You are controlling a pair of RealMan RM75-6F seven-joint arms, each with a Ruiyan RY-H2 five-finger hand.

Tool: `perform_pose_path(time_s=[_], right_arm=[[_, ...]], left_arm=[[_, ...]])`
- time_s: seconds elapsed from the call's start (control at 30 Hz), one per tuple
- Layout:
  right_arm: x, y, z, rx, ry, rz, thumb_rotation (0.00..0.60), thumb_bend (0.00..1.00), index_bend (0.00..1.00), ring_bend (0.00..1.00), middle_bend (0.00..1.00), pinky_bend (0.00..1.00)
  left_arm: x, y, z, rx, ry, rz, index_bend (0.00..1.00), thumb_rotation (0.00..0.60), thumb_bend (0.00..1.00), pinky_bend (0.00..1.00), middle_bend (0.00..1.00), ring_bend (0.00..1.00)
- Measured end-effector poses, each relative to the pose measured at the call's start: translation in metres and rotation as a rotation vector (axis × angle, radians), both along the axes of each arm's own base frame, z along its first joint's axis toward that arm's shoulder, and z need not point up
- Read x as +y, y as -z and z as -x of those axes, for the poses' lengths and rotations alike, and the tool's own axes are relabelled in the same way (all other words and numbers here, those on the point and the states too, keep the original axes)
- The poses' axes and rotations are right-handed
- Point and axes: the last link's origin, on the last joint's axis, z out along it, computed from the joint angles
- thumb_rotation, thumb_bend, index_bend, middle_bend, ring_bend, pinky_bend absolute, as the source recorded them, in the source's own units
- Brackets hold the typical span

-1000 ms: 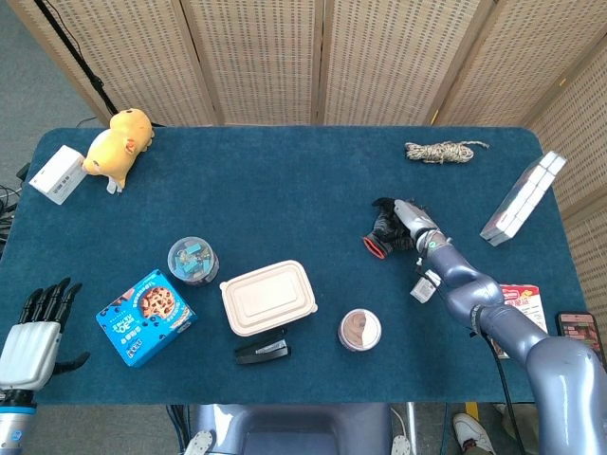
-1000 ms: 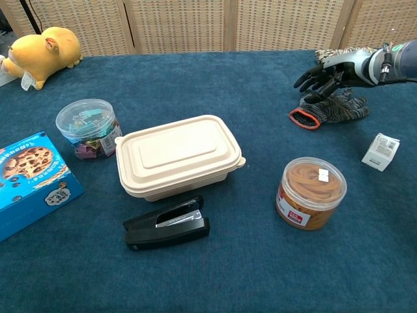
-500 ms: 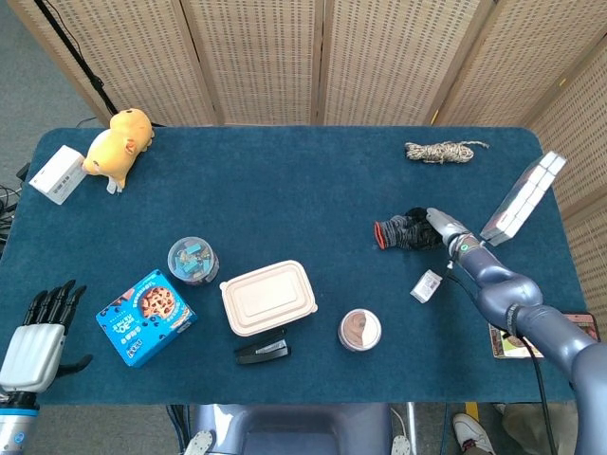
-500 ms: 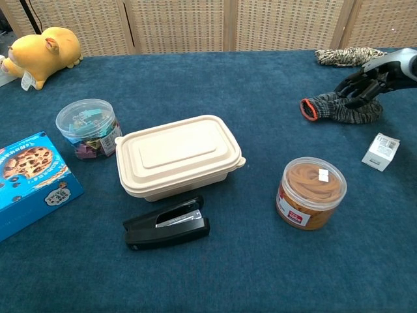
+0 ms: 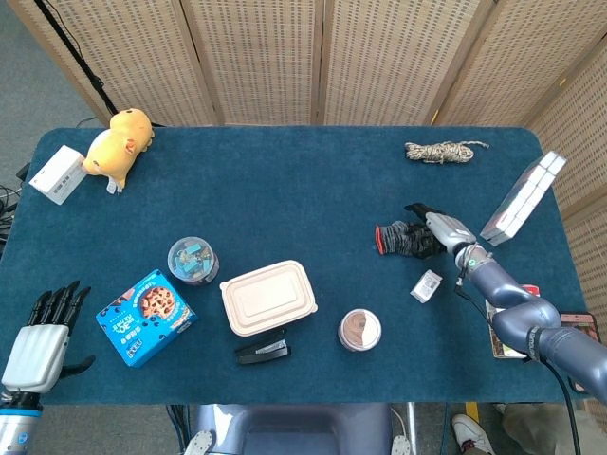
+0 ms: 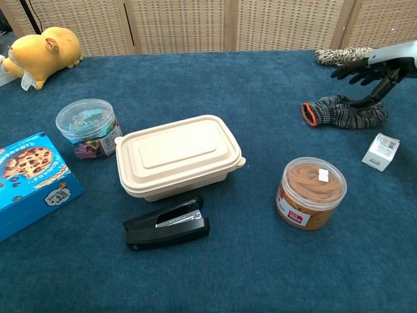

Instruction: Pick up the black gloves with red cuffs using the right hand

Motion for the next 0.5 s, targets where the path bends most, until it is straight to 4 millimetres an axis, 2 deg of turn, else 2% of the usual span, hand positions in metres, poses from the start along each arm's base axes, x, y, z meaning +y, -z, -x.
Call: perform_pose_path(time_s=[0.13,0.37,0.5], right_arm=[[0.003,0.008,-0.004,0.086,-0.11,0.018,0.6,0.41,0.0,0.0,0.0,0.0],[0.008,0.023,-0.006,0.207,-0.218,0.022,0.6,0.19,0.0,0.0,0.0,0.0],[0.006,0.029,-0.006,0.242,-0.234,0.042,0.6,0.17,0.0,0.0,0.0,0.0]], left_arm=[[0.0,-0.002,0.0,0.001,0.0,-0.002,0.0,0.6,0.07,0.0,0.0,0.0],[0.001,-0.002,0.001,0.004,-0.001,0.003,0.0,0.6,0.07,0.0,0.0,0.0],[0.001,-0.002,0.001,0.004,-0.002,0.003,0.0,0.6,0.07,0.0,0.0,0.0]])
